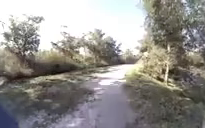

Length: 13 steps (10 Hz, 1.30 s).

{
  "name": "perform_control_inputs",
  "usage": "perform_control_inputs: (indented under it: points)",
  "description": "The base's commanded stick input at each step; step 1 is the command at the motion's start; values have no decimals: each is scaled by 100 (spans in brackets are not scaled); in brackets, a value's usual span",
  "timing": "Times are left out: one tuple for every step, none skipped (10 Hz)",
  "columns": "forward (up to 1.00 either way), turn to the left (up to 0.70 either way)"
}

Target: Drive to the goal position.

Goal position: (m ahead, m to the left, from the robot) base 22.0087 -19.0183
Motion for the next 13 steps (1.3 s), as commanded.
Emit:
perform_control_inputs:
  points:
    - [70, 0]
    - [70, 0]
    - [70, 0]
    - [70, 0]
    - [70, 0]
    - [70, 0]
    - [70, 0]
    - [70, 0]
    - [70, 0]
    - [70, 0]
    - [70, 0]
    - [70, 0]
    - [70, 0]
